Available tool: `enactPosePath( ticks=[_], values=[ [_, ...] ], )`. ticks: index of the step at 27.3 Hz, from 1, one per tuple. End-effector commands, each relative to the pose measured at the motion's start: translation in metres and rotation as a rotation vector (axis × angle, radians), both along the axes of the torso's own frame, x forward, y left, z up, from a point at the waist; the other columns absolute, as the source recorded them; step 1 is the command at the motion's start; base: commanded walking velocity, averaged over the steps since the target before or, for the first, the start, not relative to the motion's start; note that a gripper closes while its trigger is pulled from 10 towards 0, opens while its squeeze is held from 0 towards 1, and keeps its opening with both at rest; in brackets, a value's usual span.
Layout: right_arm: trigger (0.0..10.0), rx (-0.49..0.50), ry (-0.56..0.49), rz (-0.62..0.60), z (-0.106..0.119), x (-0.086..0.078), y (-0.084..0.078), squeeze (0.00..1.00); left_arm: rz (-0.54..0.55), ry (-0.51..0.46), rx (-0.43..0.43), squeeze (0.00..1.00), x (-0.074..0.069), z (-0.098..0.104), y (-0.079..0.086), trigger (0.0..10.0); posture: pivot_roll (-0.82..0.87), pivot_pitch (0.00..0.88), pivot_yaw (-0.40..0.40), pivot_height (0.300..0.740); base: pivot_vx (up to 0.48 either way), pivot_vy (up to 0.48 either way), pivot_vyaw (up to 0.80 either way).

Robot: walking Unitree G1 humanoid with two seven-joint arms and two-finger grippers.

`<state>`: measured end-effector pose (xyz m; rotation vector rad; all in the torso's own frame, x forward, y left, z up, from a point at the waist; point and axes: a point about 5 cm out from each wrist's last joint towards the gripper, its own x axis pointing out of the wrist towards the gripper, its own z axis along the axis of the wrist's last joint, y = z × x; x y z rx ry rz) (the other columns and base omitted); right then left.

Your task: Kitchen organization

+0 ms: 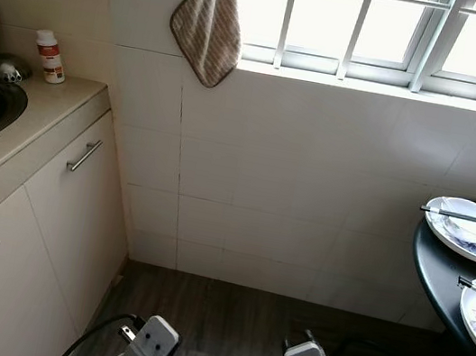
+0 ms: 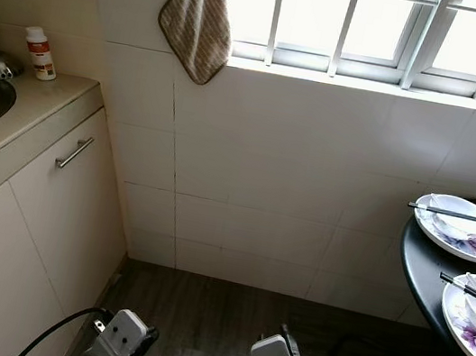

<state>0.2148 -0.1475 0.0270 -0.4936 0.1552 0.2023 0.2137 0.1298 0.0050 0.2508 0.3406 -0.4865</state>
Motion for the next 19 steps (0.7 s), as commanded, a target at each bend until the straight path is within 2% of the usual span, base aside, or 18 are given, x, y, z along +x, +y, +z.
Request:
enactPosePath(
  ticks=[1, 19],
  values=[
    [10.0, -0.005, -0.004, -0.001, 0.0017, 0.0017, -0.0023, 0.00, 0.008, -0.002, -0.010, 0.00, 0.0017, 0.0015, 0.0015, 10.0, 0.01, 0.000, 0.006, 0.740, 0.266, 0.000, 0.00],
    [10.0, -0.007, -0.010, -0.006, 0.0026, 0.0057, -0.0015, 0.00, 0.008, -0.008, -0.009, 0.00, 0.0059, 0.0030, 0.0023, 10.0, 0.01, 0.000, 0.007, 0.740, 0.377, 0.000, 0.00]
  ],
)
